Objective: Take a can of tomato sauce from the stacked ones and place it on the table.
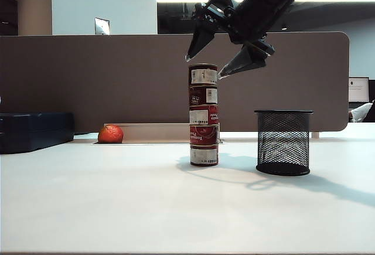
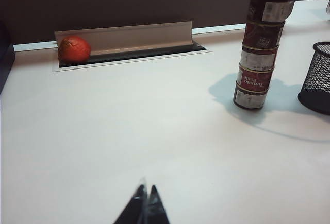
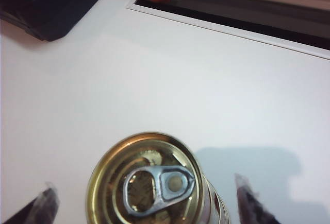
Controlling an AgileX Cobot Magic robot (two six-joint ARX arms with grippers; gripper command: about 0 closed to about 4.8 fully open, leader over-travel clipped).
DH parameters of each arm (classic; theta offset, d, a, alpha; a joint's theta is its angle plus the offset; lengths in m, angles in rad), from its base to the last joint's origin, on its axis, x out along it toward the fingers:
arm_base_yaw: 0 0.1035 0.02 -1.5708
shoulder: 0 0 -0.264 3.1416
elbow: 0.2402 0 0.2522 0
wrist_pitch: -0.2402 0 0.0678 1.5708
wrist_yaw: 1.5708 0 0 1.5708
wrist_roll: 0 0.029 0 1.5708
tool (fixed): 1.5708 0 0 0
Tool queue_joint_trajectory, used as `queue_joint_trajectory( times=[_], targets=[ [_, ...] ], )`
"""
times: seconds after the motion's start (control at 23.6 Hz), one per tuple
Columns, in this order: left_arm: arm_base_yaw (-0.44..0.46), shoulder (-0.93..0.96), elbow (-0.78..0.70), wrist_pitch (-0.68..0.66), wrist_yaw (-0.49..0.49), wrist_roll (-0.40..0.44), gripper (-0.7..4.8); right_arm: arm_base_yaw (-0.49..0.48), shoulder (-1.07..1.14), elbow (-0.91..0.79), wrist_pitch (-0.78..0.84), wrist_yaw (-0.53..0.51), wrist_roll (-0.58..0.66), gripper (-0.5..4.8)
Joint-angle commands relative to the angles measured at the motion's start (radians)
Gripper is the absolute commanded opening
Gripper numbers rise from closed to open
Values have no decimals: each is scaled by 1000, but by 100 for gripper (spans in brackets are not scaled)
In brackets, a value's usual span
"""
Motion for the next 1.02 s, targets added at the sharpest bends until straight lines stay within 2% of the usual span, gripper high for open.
queue_joint_trajectory(
  times=[0.04,1.02],
  targets=[
    [1,0,2,6,0,-3,-6,2,7,5,9,0,1,479],
    [1,0,2,5,0,-3,-6,10,39,5,22,-40,1,479]
  ],
)
